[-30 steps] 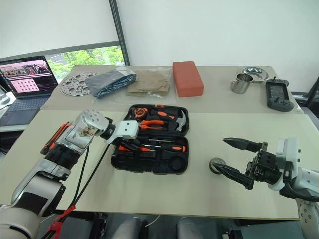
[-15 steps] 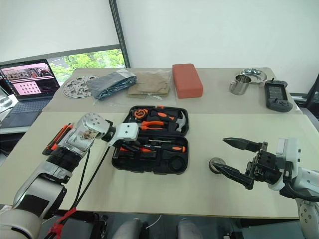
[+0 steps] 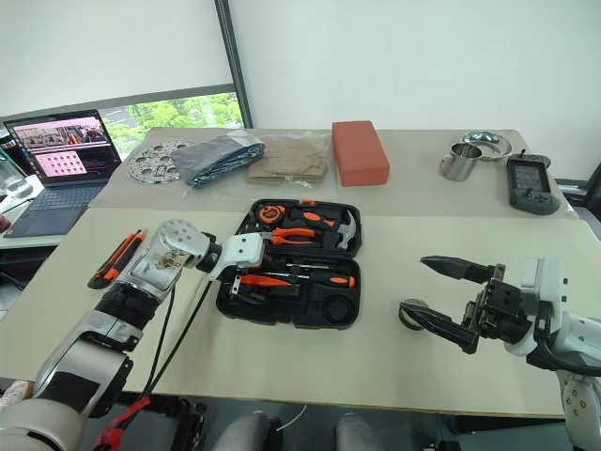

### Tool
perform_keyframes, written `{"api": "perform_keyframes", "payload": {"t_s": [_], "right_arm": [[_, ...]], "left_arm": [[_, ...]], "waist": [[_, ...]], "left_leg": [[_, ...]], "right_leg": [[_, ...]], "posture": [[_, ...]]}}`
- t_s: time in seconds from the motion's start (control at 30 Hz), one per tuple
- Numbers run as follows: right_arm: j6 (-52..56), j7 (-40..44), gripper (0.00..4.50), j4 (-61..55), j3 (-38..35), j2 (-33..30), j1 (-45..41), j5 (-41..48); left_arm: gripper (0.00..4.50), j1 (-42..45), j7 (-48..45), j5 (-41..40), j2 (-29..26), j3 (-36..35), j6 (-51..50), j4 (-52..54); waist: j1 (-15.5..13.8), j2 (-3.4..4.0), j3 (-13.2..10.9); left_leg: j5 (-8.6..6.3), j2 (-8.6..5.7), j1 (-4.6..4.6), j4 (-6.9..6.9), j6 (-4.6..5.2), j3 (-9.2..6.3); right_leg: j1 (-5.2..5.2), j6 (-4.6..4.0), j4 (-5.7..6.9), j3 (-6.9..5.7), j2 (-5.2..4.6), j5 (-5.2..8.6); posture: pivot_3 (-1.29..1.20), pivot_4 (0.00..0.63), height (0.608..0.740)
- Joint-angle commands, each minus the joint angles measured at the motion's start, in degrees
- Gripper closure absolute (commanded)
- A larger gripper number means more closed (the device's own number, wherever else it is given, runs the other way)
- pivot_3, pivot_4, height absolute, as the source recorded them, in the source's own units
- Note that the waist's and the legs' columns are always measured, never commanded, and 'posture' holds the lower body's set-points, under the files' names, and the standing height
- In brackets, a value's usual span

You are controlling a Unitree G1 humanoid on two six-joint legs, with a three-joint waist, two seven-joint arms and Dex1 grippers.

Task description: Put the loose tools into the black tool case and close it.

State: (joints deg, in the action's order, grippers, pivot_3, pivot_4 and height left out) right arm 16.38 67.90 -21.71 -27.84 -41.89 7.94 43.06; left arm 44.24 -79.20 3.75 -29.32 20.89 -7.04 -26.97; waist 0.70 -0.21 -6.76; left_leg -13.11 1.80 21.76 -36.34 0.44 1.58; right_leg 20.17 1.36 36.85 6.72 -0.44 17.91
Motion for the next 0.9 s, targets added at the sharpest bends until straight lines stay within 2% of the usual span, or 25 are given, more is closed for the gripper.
{"api": "perform_keyframes", "payload": {"t_s": [0.03, 0.27, 0.43, 0.6, 0.73, 0.9], "right_arm": [[-1.8, 0.27, 0.0, -0.31, -0.76, -0.43, -0.61, 0.23], [-1.75, 0.45, 0.0, -0.03, -0.31, -0.41, -1.12, 0.2], [-1.54, 0.76, 0.0, 0.2, 0.25, -0.28, -1.95, 0.66], [-1.08, 0.91, 0.0, 0.65, 2.62, 0.13, -4.66, 1.15], [-1.72, 2.07, 0.0, 3.36, 5.5, 0.37, -7.93, 0.26], [-1.81, 3.52, 0.0, 5.7, 7.62, 0.32, -11.32, 0.05]], "left_arm": [[0.08, -0.76, -1.11, -2.11, -1.2, -1.45, -3.66, 1.8], [0.08, 0.32, -2.55, -9.84, -3.48, -7.66, -10.15, 9.54], [0.08, 0.22, -1.66, -18.32, -7.43, -16.36, -17.87, 15.72], [0.08, -4.39, 7.24, -19.92, -12.68, -25.31, -22.94, 17.06], [0.08, -12.84, 18.36, -17.51, -16.6, -32.84, -23.99, 15.95], [0.08, -19.06, 28.02, -15.99, -16.45, -36.2, -24.01, 14.96]], "waist": [[0.23, 0.0, 0.0], [0.53, -0.09, -0.1], [0.58, -0.08, -0.11], [1.44, -0.13, -0.15], [1.97, -0.12, -0.15], [1.39, -0.32, -0.27]], "left_leg": [[0.0, 0.0, 0.12, 0.01, 0.0, -0.02], [0.0, 0.01, 0.24, 0.06, 0.0, -0.09], [0.0, 0.07, 0.28, 0.11, 0.01, -0.21], [0.0, 0.12, 0.19, 0.17, 0.01, -0.3], [0.0, 0.14, 0.06, 0.2, 0.01, -0.36], [0.0, 0.17, -0.04, 0.29, 0.0, -0.4]], "right_leg": [[0.01, 0.01, 0.0, 0.06, 0.0, 0.0], [0.27, -0.01, -0.03, 0.04, 0.15, -0.01], [0.29, -0.04, -0.08, 0.09, 0.13, -0.02], [0.25, 0.01, -0.04, 0.15, 0.11, 0.01], [0.23, 0.0, -0.01, 0.14, 0.04, 0.0], [0.22, -0.24, -0.01, 0.09, -0.01, -0.14]], "posture": [[0.0, 0.15, 0.74], [0.0, 0.15, 0.74], [0.0, 0.15, 0.74], [0.0, 0.15, 0.74], [0.0, 0.15, 0.74], [0.0, 0.15, 0.74]]}}
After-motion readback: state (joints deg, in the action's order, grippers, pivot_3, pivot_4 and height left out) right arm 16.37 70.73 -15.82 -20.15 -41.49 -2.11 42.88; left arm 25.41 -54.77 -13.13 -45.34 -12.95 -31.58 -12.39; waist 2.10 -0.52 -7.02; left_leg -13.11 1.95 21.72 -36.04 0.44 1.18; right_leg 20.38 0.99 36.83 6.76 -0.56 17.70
